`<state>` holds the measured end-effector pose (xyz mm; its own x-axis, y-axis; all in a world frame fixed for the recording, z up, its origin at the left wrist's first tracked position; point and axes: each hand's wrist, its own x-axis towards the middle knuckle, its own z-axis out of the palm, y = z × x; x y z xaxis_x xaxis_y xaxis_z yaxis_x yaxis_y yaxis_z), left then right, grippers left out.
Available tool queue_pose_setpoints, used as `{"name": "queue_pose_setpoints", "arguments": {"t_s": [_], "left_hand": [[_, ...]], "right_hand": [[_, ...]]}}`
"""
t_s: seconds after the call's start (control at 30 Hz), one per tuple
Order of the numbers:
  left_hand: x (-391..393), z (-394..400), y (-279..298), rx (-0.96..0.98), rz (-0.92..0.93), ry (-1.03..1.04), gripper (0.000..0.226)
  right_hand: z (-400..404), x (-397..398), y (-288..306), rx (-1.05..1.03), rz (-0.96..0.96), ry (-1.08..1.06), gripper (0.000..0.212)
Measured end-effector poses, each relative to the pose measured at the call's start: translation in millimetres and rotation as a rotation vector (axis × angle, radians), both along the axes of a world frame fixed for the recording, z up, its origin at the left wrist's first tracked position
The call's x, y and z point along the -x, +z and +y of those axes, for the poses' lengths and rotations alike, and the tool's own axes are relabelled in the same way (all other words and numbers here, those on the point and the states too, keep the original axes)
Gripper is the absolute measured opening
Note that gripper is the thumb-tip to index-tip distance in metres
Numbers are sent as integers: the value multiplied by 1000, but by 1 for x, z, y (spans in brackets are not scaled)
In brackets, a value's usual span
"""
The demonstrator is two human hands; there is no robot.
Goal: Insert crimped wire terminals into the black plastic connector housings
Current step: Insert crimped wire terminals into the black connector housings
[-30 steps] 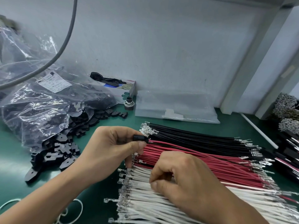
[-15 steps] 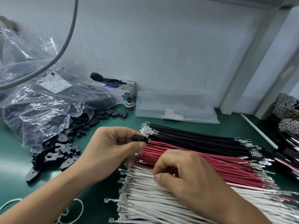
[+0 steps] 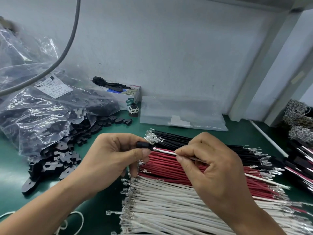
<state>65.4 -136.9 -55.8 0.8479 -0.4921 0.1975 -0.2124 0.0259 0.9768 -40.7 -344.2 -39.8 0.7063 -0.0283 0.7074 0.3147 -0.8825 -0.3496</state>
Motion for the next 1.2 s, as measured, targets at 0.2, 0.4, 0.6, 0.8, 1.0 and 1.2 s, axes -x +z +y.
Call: {"name": "queue_pose_setpoints", "arguments": {"t_s": [0.2,0.4,0.6,0.8,1.0,1.2], "left_hand": [[0,0,-1,15,19,-5,16],[-2,2,0,20,16,-20,21],[-1,2,-1,0,-6,-65,23],[-2,3,-3,-27,-47,-126,14],[-4,5,-4,-56,-100,-90,14],[-7,8,-4,-61,-87,-90,19]], "right_hand": [[0,-1,0,-119,5,44,5],[0,-1,5,-35,-56,56,7],[3,-4,-5,-11,-56,51,8],[0,-7,-7,-203,28,94,5],[4,-8,-13,-281,123,153,15],[7,-9,-14,-94,-9,117,10]]}}
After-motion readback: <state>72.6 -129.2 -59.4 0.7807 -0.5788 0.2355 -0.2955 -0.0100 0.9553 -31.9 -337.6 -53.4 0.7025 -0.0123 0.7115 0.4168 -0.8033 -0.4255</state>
